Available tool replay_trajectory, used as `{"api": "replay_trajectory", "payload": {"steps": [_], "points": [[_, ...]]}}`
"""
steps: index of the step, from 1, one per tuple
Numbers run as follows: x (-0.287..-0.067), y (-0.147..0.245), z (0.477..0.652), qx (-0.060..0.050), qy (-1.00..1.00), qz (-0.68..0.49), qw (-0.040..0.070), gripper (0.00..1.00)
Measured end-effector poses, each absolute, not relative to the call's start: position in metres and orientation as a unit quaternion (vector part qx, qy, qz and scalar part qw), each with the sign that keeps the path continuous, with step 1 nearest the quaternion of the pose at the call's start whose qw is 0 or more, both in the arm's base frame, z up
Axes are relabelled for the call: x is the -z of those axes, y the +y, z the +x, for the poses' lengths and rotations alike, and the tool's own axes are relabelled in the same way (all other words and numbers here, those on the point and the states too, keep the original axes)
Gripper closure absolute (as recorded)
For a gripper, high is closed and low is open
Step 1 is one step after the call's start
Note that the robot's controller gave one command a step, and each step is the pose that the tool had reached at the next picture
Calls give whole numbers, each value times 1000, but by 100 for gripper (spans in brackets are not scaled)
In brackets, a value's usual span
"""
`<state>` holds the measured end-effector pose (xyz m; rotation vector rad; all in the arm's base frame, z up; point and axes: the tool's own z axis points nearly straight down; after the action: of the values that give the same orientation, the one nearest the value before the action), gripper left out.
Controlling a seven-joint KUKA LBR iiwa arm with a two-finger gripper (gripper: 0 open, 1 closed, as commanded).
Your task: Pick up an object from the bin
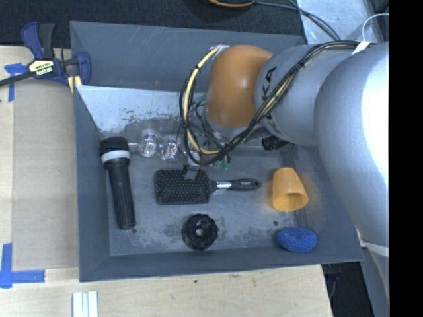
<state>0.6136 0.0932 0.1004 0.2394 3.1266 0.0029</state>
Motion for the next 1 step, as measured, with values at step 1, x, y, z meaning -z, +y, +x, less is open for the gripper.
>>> {"api": "replay_trajectory", "payload": {"steps": [1], "points": [[-114,93,616,-2,997,76,7,100]]}}
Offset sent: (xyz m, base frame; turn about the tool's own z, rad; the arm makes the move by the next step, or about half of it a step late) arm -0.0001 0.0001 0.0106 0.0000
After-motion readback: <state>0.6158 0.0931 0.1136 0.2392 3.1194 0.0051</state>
